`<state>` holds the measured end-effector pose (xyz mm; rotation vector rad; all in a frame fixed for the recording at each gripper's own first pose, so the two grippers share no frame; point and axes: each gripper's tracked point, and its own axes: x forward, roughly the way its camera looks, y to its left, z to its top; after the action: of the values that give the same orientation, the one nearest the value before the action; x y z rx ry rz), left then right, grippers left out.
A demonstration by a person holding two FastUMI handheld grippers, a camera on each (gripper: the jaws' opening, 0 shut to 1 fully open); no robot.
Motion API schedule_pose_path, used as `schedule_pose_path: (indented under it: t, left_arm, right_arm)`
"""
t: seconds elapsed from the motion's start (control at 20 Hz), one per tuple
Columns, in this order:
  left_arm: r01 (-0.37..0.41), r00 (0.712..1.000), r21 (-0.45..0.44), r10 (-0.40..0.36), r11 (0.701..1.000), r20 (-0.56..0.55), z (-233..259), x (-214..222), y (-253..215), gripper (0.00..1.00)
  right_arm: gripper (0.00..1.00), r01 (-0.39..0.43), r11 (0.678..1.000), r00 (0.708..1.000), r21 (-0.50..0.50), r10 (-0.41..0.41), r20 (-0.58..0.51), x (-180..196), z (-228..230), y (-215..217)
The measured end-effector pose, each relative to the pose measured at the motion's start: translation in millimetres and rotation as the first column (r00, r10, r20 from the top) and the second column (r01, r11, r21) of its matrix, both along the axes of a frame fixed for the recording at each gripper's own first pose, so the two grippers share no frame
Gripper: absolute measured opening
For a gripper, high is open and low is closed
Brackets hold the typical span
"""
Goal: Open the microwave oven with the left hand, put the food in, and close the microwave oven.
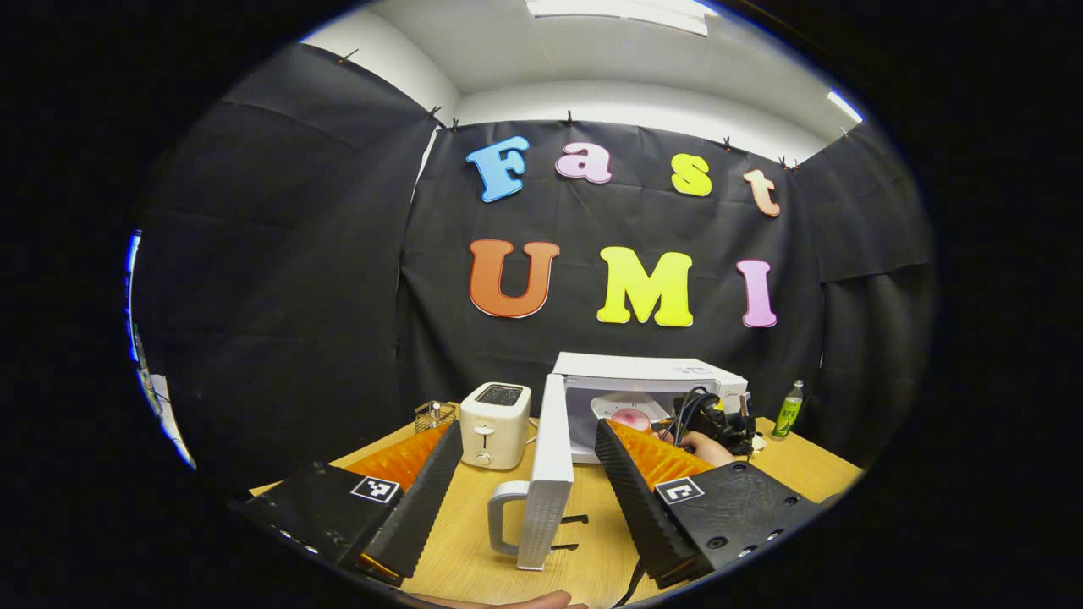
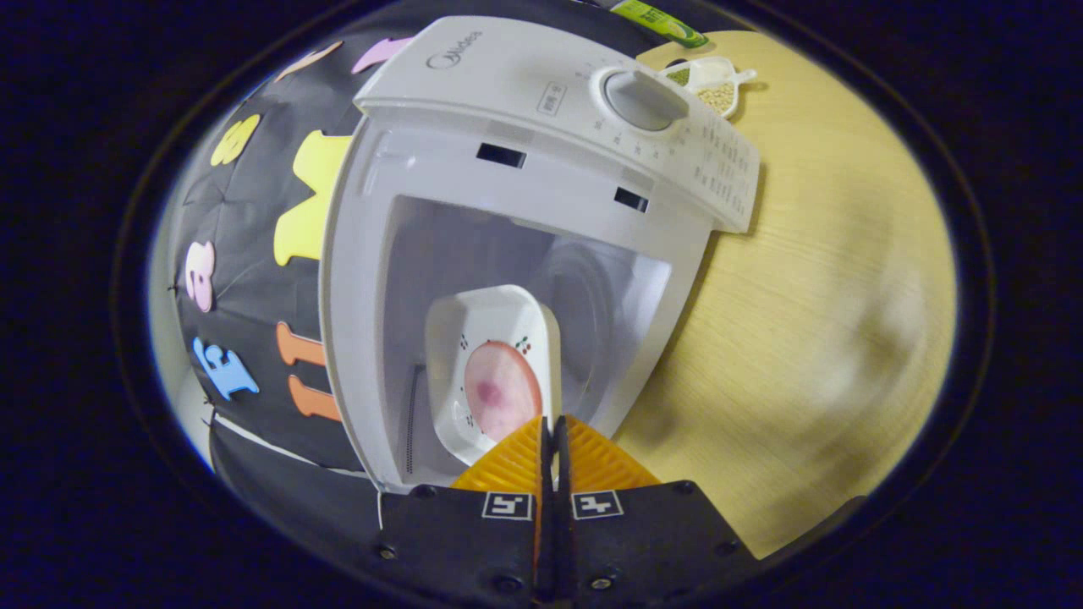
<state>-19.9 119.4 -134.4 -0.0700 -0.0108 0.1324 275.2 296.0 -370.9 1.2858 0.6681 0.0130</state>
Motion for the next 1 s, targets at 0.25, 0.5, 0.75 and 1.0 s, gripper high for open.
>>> schedule_pose_path:
  t: [0.25, 0.5, 0.75, 1.0]
  left_arm:
    - [-0.021, 1.000, 0.003, 0.021, 1.000, -0.002, -3, 4, 8, 0.94]
    - [-0.040, 0.999, -0.044, 0.039, 0.998, -0.027, -14, 8, 18, 0.94]
    - [-0.087, 0.995, -0.003, 0.087, 0.996, -0.043, -18, 7, 38, 0.94]
    - [-0.055, 0.998, -0.015, 0.055, 0.998, -0.010, -16, 3, 43, 0.94]
  right_arm:
    - [0.06, 0.113, 0.994, 0.993, 0.000, -0.113, 0.043, 44, -21, 8]
    - [0.05, 0.161, 0.984, 0.981, -0.080, -0.151, 0.121, 62, -26, -1]
    - [0.16, 0.094, 0.979, 0.981, -0.183, -0.060, 0.184, 56, -22, -3]
    - [0.36, -0.029, 0.965, 0.977, -0.262, 0.083, 0.196, 22, -9, -1]
